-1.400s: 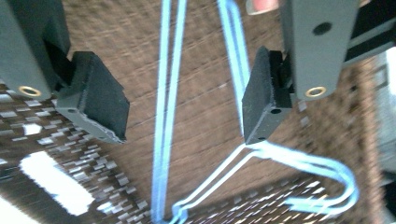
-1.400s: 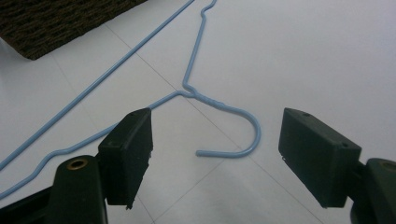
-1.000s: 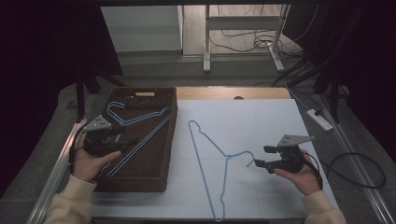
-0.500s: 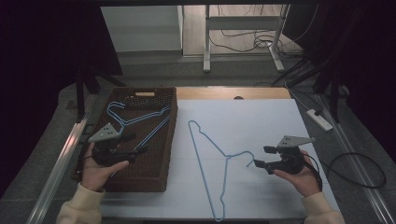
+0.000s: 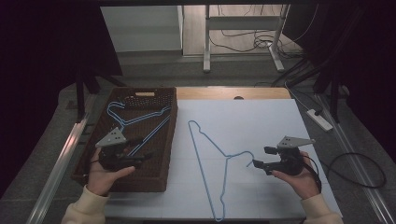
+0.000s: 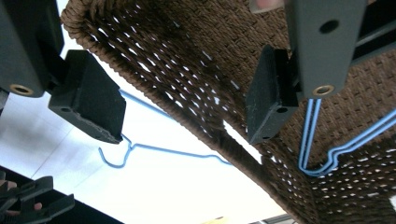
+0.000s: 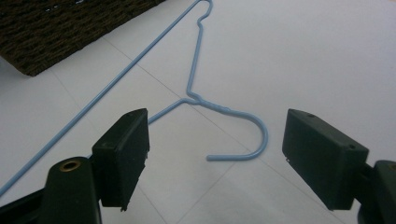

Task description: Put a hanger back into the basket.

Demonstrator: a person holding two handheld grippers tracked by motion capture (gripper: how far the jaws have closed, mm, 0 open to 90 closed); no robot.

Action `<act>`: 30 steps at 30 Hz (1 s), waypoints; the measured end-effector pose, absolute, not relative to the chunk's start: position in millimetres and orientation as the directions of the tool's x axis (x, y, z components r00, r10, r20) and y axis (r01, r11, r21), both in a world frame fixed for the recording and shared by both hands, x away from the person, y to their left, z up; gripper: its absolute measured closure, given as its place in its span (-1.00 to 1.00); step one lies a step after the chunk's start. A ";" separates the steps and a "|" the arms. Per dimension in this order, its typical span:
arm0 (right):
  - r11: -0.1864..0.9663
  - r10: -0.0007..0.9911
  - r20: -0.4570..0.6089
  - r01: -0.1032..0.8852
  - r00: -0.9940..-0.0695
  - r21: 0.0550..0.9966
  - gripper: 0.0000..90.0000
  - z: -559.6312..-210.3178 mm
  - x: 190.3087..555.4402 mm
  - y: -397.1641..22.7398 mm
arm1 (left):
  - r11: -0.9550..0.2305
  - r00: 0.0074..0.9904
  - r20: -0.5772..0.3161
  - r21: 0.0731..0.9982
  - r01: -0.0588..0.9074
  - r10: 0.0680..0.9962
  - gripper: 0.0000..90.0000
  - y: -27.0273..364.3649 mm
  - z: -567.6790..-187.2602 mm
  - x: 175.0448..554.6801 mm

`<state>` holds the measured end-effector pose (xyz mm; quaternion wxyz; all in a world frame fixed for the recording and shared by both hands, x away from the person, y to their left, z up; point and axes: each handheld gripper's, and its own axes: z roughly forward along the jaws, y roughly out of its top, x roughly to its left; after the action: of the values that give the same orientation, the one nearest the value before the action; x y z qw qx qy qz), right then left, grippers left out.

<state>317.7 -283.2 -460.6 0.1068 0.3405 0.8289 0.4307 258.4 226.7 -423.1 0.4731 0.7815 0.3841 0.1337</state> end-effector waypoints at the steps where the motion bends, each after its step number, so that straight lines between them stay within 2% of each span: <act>1: 0.396 0.657 0.119 0.475 -0.744 0.786 -0.49 -460.2 317.1 -282.4 | -0.259 0.672 -0.155 0.842 0.473 0.724 -0.35 225.4 -423.5 258.1; 3: 0.393 0.662 0.124 0.484 -0.739 0.782 -0.48 -459.6 315.5 -279.9 | -0.265 0.674 -0.152 0.840 0.474 0.723 -0.35 223.2 -423.8 257.5; 5: 0.399 0.650 0.132 0.484 -0.748 0.779 -0.34 -458.7 312.6 -274.6 | -0.268 0.678 -0.153 0.839 0.473 0.719 -0.35 220.8 -424.4 256.8; 9: 0.409 0.641 0.142 0.491 -0.755 0.769 -0.20 -458.8 309.4 -265.4 | -0.272 0.681 -0.153 0.838 0.474 0.716 -0.35 219.3 -425.4 256.8; 12: 0.435 0.623 0.152 0.501 -0.768 0.748 0.17 -461.1 305.7 -250.9 | -0.271 0.680 -0.156 0.836 0.478 0.717 -0.35 219.2 -426.8 257.1; 13: 0.447 0.609 0.168 0.511 -0.775 0.734 0.51 -463.4 303.0 -239.0 | -0.271 0.679 -0.157 0.835 0.480 0.717 -0.35 219.1 -427.6 257.2; 14: 0.456 0.597 0.178 0.514 -0.782 0.727 0.66 -464.7 301.1 -232.3 | -0.271 0.679 -0.157 0.835 0.480 0.717 -0.35 219.1 -427.6 257.2; 15: 0.456 0.597 0.178 0.514 -0.782 0.727 0.66 -464.7 301.1 -232.3 | -0.271 0.680 -0.159 0.834 0.481 0.716 -0.35 219.0 -428.0 257.2; 17: 0.490 0.575 0.174 0.507 -0.799 0.709 0.94 -467.1 296.5 -215.9 | -0.274 0.681 -0.161 0.831 0.484 0.715 -0.36 218.6 -428.7 257.3; 18: 0.498 0.567 0.175 0.504 -0.805 0.706 1.00 -467.8 295.4 -210.8 | -0.273 0.681 -0.162 0.831 0.485 0.714 -0.36 218.4 -429.0 257.3; 27: 0.610 0.468 0.205 0.482 -0.860 0.629 1.00 -490.2 283.0 -147.2 | -0.288 0.694 -0.158 0.829 0.480 0.703 -0.36 211.9 -429.7 255.2; 30: 0.665 0.435 0.184 0.452 -0.882 0.595 1.00 -498.6 277.7 -128.6 | -0.297 0.700 -0.156 0.826 0.479 0.697 -0.36 209.7 -430.5 254.9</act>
<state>277.7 -128.6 -498.6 -0.0130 0.2429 0.9122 0.3297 254.9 209.7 -430.5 0.4639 0.7968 0.3691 0.1173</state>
